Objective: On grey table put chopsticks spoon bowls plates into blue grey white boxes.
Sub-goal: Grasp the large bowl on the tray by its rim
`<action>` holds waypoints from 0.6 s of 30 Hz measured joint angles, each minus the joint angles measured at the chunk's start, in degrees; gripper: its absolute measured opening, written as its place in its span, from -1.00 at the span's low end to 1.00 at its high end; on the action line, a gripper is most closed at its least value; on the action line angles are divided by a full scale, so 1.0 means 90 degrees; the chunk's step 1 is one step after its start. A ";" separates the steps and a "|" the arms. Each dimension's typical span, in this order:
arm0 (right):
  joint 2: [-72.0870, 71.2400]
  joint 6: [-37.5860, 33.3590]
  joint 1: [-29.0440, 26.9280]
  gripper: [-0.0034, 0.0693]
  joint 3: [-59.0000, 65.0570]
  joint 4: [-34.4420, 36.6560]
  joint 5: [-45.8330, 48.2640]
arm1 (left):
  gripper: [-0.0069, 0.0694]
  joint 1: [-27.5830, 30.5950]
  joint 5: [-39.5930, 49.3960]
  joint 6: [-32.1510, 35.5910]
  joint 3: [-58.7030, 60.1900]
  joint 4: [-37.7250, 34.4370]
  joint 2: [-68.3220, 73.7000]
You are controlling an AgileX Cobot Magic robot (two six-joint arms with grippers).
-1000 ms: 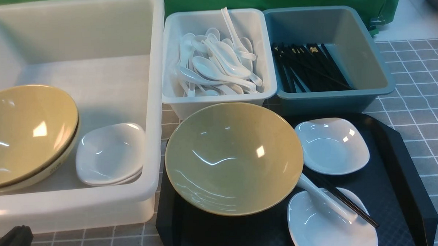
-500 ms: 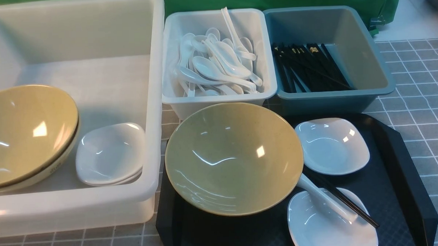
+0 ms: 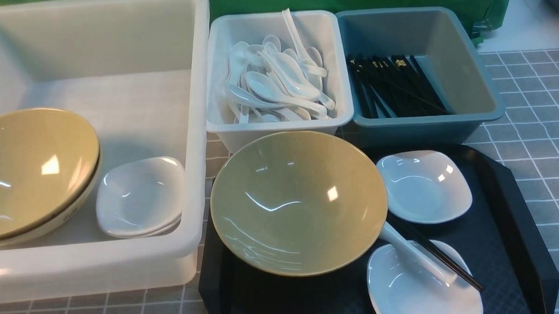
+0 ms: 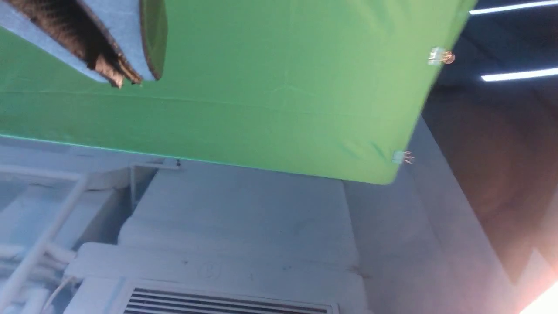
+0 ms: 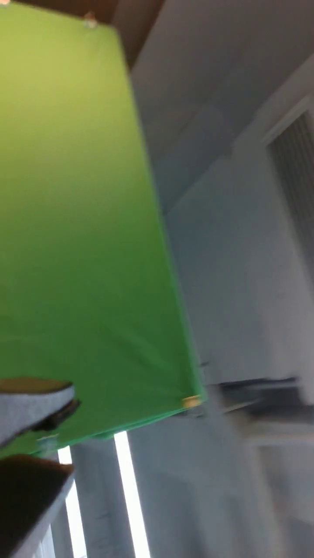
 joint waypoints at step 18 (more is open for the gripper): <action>0.2855 -0.1966 0.0000 -0.81 -0.3657 0.0053 0.7244 | -0.85 -0.0147 0.7365 0.0822 -0.5244 -0.1353 0.5484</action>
